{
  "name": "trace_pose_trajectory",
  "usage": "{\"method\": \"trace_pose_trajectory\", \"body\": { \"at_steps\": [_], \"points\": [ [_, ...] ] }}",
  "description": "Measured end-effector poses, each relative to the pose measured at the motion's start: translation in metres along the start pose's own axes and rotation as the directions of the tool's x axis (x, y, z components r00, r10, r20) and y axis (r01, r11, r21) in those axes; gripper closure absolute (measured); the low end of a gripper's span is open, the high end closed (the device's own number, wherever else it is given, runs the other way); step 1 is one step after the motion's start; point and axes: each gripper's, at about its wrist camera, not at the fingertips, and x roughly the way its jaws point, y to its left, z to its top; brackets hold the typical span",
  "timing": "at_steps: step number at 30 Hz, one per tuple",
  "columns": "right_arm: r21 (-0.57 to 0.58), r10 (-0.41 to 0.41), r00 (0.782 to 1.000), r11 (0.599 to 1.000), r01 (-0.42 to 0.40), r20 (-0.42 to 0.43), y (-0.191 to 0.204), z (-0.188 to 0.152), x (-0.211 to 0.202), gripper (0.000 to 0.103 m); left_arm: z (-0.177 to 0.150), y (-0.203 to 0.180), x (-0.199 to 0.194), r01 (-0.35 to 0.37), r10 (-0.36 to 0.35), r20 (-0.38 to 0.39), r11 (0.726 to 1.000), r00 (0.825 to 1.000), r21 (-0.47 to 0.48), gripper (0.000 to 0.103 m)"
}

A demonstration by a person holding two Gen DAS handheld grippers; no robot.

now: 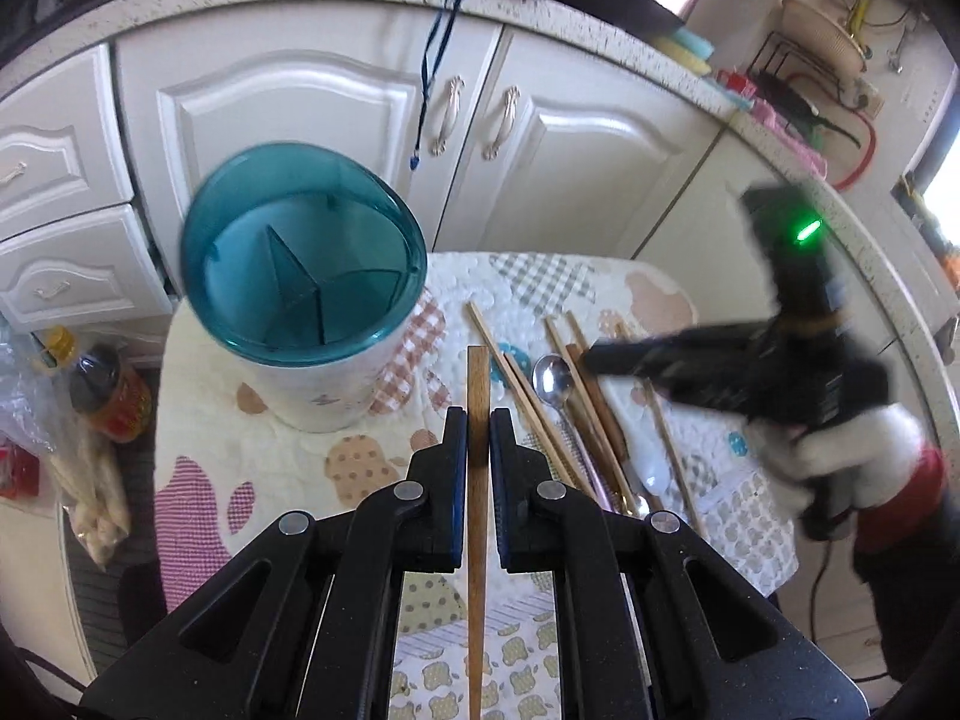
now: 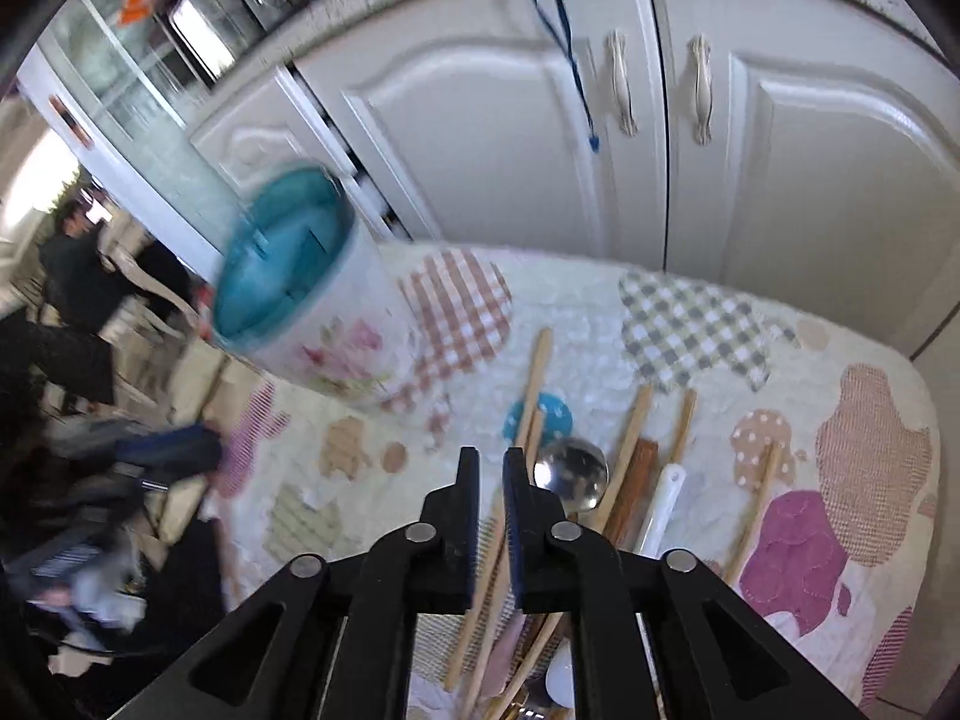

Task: Organize utensils
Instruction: 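Lift the chopsticks with both tools and carry them toward the rose-print holder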

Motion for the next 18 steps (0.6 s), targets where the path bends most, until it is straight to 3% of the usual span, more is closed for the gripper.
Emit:
{"method": "trace_pose_trajectory", "body": {
  "at_steps": [3,7,10,13,14,16,18],
  "points": [
    [0.004,0.020,0.999,1.000,-0.019,-0.043,0.006,-0.004,0.021,0.089,0.000,0.005,-0.011,0.004,-0.004,0.020,1.000,1.000,-0.015,0.097],
    [0.014,-0.038,0.999,0.999,0.039,-0.033,0.003,0.016,0.037,0.089,-0.001,0.013,-0.019,0.009,-0.008,0.034,0.999,0.999,-0.037,0.097],
    [0.048,-0.090,0.994,0.994,0.093,-0.066,-0.012,0.038,0.061,0.075,0.001,0.017,-0.022,0.017,-0.015,0.044,0.999,0.999,-0.051,0.097],
    [0.022,-0.125,0.983,0.991,0.129,-0.135,-0.016,0.049,0.092,0.073,0.002,0.020,-0.026,0.026,-0.022,0.061,0.997,0.998,-0.068,0.097],
    [-0.005,-0.145,0.981,0.989,0.146,-0.130,-0.012,0.049,0.097,0.074,0.003,0.021,-0.027,0.028,-0.023,0.065,0.997,0.998,-0.074,0.097],
    [-0.047,-0.159,0.980,0.987,0.154,-0.123,-0.004,0.050,0.100,0.094,0.004,0.023,-0.030,0.028,-0.023,0.073,0.996,0.997,-0.081,0.097],
    [-0.033,-0.112,0.986,0.993,0.109,-0.125,-0.003,0.049,0.094,0.096,0.005,0.024,-0.033,0.029,-0.023,0.078,0.996,0.997,-0.084,0.097]
  ]
}}
